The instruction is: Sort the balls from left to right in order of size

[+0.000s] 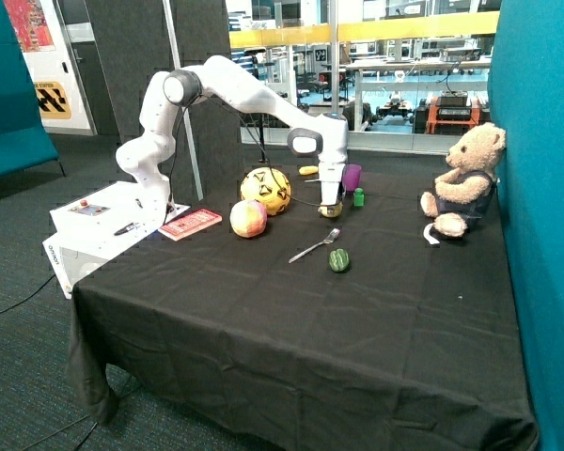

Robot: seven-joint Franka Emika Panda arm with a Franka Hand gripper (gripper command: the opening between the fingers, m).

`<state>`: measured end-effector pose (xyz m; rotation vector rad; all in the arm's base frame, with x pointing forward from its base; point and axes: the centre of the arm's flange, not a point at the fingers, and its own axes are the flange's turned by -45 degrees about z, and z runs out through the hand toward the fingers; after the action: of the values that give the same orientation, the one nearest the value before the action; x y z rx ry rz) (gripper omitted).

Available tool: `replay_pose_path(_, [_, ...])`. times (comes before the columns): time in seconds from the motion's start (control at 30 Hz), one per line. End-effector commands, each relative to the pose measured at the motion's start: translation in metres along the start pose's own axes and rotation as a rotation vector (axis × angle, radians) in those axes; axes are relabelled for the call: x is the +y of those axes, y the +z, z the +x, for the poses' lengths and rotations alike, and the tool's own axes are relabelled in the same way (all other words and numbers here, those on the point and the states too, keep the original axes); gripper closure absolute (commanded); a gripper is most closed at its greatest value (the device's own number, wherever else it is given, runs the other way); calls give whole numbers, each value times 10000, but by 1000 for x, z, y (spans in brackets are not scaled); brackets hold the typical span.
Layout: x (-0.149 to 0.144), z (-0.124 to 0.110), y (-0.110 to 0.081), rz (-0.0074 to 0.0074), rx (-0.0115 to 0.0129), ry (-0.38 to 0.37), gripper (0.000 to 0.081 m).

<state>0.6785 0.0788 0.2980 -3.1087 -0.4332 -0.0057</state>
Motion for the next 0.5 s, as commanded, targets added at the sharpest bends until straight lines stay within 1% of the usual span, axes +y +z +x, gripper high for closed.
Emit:
replay_pose_path(0.0, [0, 4, 3, -23, -40, 19, 791])
replay_pose_path(0.1, [2, 4, 3, -23, -40, 30, 806])
replay_pose_path(0.47, [10, 1, 6, -24, -39, 129, 808])
